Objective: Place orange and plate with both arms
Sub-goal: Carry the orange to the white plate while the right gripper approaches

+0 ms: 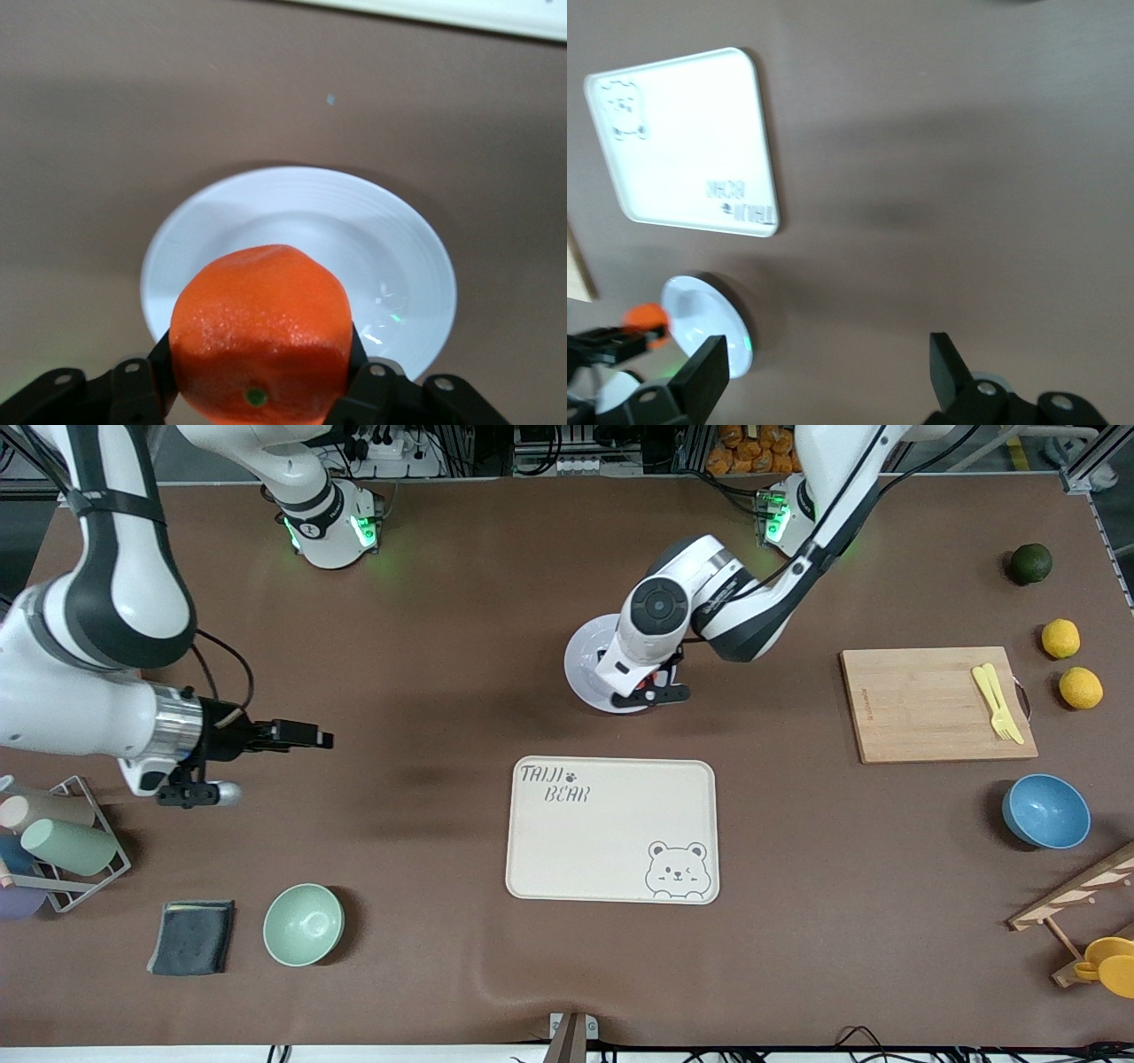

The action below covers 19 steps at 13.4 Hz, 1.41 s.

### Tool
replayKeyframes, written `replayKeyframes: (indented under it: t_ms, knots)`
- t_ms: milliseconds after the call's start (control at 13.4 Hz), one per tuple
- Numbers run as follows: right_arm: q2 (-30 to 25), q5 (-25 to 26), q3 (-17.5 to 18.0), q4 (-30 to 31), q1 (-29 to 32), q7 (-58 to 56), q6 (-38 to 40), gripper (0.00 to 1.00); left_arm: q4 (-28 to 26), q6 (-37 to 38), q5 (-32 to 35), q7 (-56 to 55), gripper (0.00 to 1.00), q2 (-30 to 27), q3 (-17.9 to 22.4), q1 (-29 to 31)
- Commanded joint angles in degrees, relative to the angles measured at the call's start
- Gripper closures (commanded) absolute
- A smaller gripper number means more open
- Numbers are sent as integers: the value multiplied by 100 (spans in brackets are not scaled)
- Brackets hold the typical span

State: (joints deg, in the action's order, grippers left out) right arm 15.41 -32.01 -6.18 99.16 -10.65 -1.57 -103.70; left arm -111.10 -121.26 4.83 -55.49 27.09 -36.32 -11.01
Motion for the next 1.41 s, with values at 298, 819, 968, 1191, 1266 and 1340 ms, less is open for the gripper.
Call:
replayKeyframes:
  t_ms: [298,819,968,1191,1266,1340]
  knots:
    - [-91,-1674,-32,1086,-586,43,-1275,0,291,68,765,-1016,100,903,46,-420]
    - [-73,-3264,-24,1939,-1369,-895,-2461,0,308,129,791,-1130,0,580,64,-351]
    - [-64,-3872,-24,2124,-1422,-1300,-2471,0,387,138,818,-930,0,298,55,18]
    - [-73,-4654,-24,2431,-1667,-1880,-2558,0,912,715,818,-53,0,7,37,694]
    - [-73,-4848,-24,2554,-1834,-2073,-2742,0,1185,1014,818,273,0,7,37,835]
    - [-73,-5068,-24,2651,-1957,-2241,-2848,0,1405,1287,818,528,0,7,37,1020]
